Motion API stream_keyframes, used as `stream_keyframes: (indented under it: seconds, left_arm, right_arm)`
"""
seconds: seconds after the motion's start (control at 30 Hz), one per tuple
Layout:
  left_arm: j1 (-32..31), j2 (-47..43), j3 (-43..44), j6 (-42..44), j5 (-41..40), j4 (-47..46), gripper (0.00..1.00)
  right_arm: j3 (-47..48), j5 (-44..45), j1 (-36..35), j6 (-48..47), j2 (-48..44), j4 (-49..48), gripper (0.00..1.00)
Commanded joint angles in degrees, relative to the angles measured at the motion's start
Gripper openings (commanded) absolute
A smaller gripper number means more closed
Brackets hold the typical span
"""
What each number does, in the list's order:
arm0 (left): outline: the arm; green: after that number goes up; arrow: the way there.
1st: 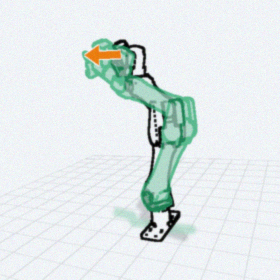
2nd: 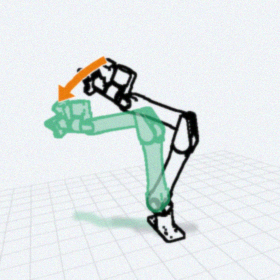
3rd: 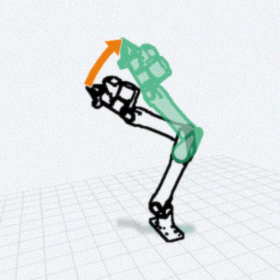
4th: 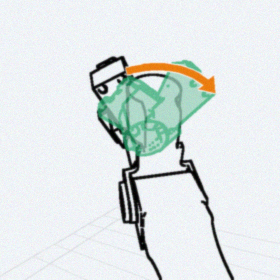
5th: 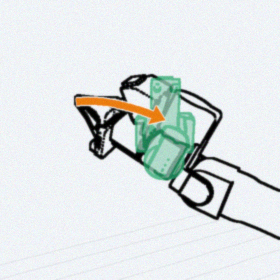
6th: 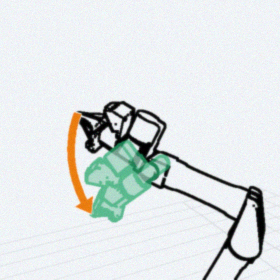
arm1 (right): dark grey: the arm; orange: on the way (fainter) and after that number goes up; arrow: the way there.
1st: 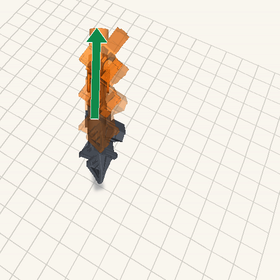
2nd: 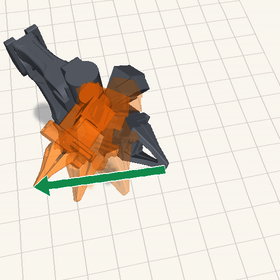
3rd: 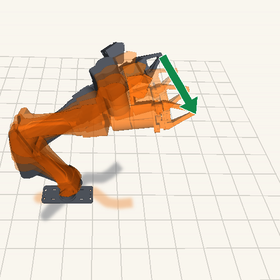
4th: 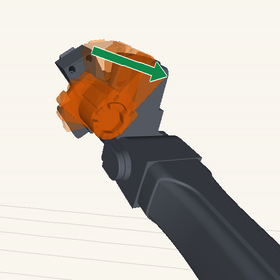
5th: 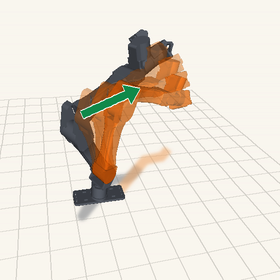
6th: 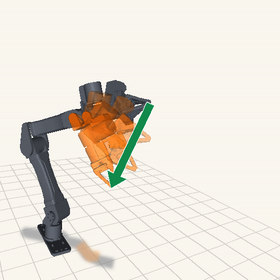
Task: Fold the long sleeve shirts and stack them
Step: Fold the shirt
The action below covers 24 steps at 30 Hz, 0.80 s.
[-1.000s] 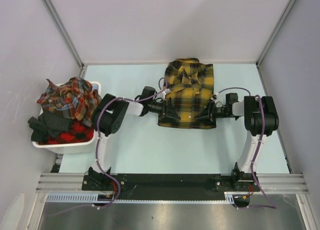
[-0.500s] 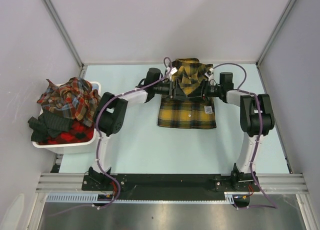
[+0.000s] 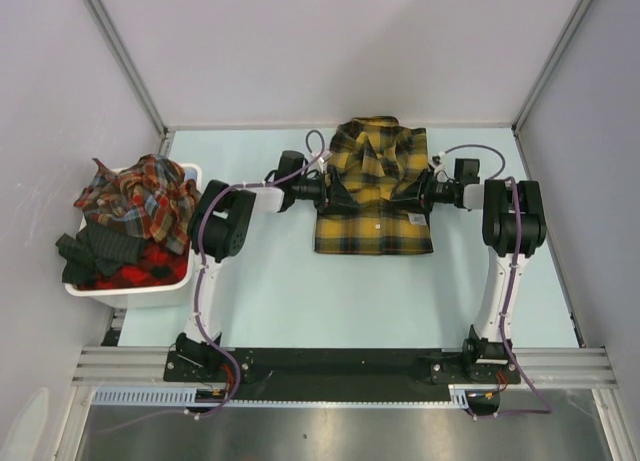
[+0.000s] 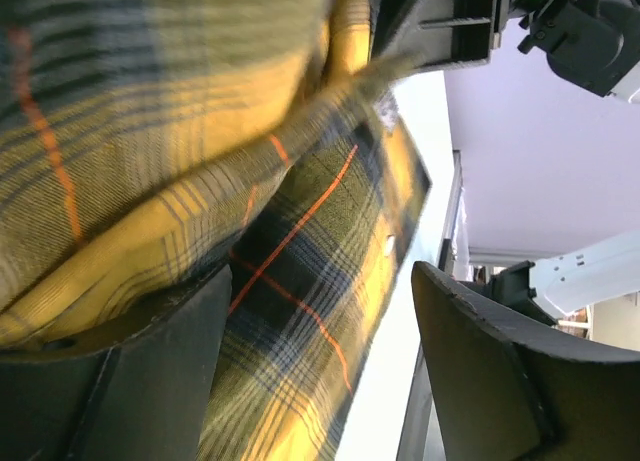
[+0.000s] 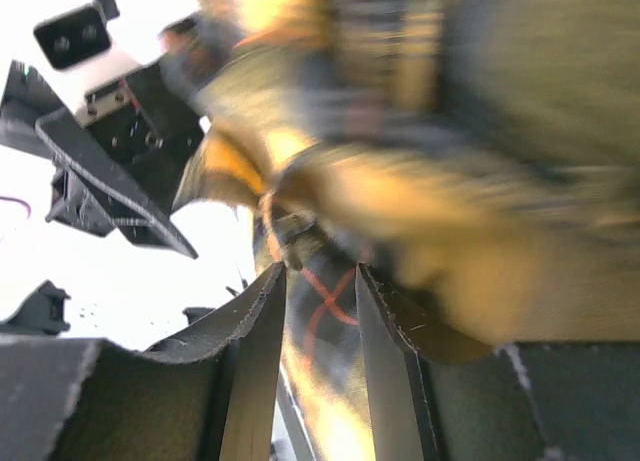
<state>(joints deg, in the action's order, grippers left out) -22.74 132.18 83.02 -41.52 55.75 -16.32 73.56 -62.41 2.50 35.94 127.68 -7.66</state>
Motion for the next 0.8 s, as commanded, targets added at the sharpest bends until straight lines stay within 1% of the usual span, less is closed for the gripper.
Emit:
stream_keyframes:
  seconds: [0.0, 0.07, 0.1, 0.13, 0.17, 0.2, 0.23, 0.27, 0.3, 0.33, 0.37, 0.4, 0.43, 0.47, 0.5, 0.53, 0.57, 0.6, 0.63, 0.67, 0.7, 0.73, 0.77]
  left_arm:
    - [-0.11, -5.35, 2.65, 1.08, 4.20, -2.50, 0.78]
    - [0.07, -3.87, 4.94, 0.91, 2.36, -1.44, 0.76]
    - [0.07, -2.82, 8.17, 1.35, -0.35, 1.87, 0.75]
    - [0.24, 0.24, 9.95, 1.87, -1.77, 3.82, 0.74]
    - [0.50, 1.58, 11.18, 1.44, -2.74, 4.27, 0.74]
    - [0.68, 2.55, 13.02, 1.87, -6.05, 6.71, 0.74]
    - [1.12, 3.86, 13.74, 3.18, -7.48, 8.22, 0.74]
    - [1.30, 4.22, 14.61, 6.33, -8.10, 9.45, 0.75]
    - [1.47, 4.49, 16.36, 8.10, -8.11, 12.59, 0.75]
    - [1.65, 3.79, 17.51, 13.69, -8.37, 14.89, 0.75]
    - [1.65, 2.66, 18.39, 17.40, -8.72, 17.78, 0.77]
    - [1.47, 1.34, 19.27, 21.00, -9.42, 21.99, 0.78]
    - [1.39, -0.15, 19.11, 28.52, -10.91, 24.03, 0.79]
    - [1.21, -4.08, 18.84, 32.51, -11.88, 26.05, 0.81]
    - [1.03, -6.04, 17.28, 36.82, -12.93, 29.90, 0.81]
    - [0.86, -8.58, 15.78, 45.39, -16.16, 31.51, 0.82]
    - [0.68, -13.13, 14.03, 49.56, -17.94, 32.65, 0.83]
    - [-0.28, -16.05, 9.83, 54.13, -19.87, 35.01, 0.83]
    - [-0.98, -18.69, 7.00, 63.22, -24.59, 35.56, 0.84]
    - [-1.77, -24.54, 3.58, 67.66, -26.63, 34.61, 0.85]
    - [-3.78, -27.30, -3.59, 71.62, -28.39, 33.55, 0.85]
    - [-5.02, -30.02, -7.75, 78.36, -30.24, 31.89, 0.86]
    - [-6.42, -32.92, -11.70, 81.22, -33.04, 27.78, 0.86]
  right_arm:
    - [3.43, -1.31, -1.71, -6.68, -7.35, 5.12, 0.40]
    - [5.61, -0.87, -2.33, -4.75, -6.31, 3.19, 0.40]
    - [6.33, -0.87, -2.33, -3.79, -3.95, 1.70, 0.40]
    - [7.20, 0.00, -2.33, -3.25, -2.54, 0.81, 0.39]
    - [9.13, 0.71, -2.33, -2.99, -1.22, 0.81, 0.39]
    - [9.84, 1.58, -2.33, -2.90, 2.28, 0.81, 0.39]
    - [10.63, 2.90, -2.33, -2.90, 3.70, 0.46, 0.39]
    - [11.25, 3.87, -1.72, -3.68, 5.29, 0.80, 0.38]
    - [12.91, 4.92, -1.10, -4.64, 6.69, 2.02, 0.38]
    - [13.88, 6.06, -0.57, -5.87, 8.71, 4.91, 0.37]
    - [14.76, 6.94, 0.13, -9.89, 9.08, 7.02, 0.37]
    - [15.81, 8.17, 0.31, -11.49, 8.99, 11.48, 0.37]
    - [16.00, 7.84, 0.48, -12.64, 8.30, 12.75, 0.37]
    - [16.70, 7.66, 0.49, -14.22, 7.77, 14.85, 0.37]
    - [17.66, 7.40, 0.40, -17.19, 6.81, 19.31, 0.38]
    - [17.67, 6.52, 0.31, -18.44, 4.19, 20.48, 0.38]
    - [17.41, 6.17, 0.40, -19.41, 2.16, 21.19, 0.39]
    - [17.15, 5.90, 0.40, -21.25, 0.40, 22.59, 0.40]
    - [16.97, 5.64, 0.31, -22.05, -1.45, 23.30, 0.41]
    - [16.97, 5.46, 0.22, -22.75, -4.95, 23.65, 0.42]
    - [16.71, 5.11, -0.30, -24.15, -6.37, 24.09, 0.42]
    - [16.53, 5.11, -0.91, -25.21, -7.95, 24.44, 0.42]
    - [16.18, 5.19, -1.70, -26.09, -9.88, 24.71, 0.42]
